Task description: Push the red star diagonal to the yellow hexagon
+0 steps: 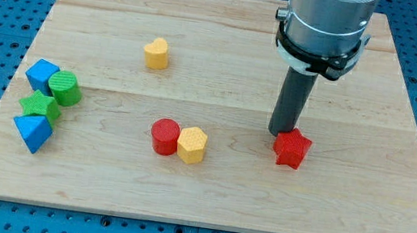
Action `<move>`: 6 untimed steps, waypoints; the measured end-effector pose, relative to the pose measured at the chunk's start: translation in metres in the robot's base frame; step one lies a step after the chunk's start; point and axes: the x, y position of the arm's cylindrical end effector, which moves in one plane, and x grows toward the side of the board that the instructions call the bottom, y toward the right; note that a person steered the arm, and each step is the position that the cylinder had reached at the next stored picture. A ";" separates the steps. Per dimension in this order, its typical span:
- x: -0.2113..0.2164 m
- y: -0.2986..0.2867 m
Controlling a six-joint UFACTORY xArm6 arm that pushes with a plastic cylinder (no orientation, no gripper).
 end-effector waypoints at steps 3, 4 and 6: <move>0.108 -0.026; 0.089 0.029; 0.010 0.082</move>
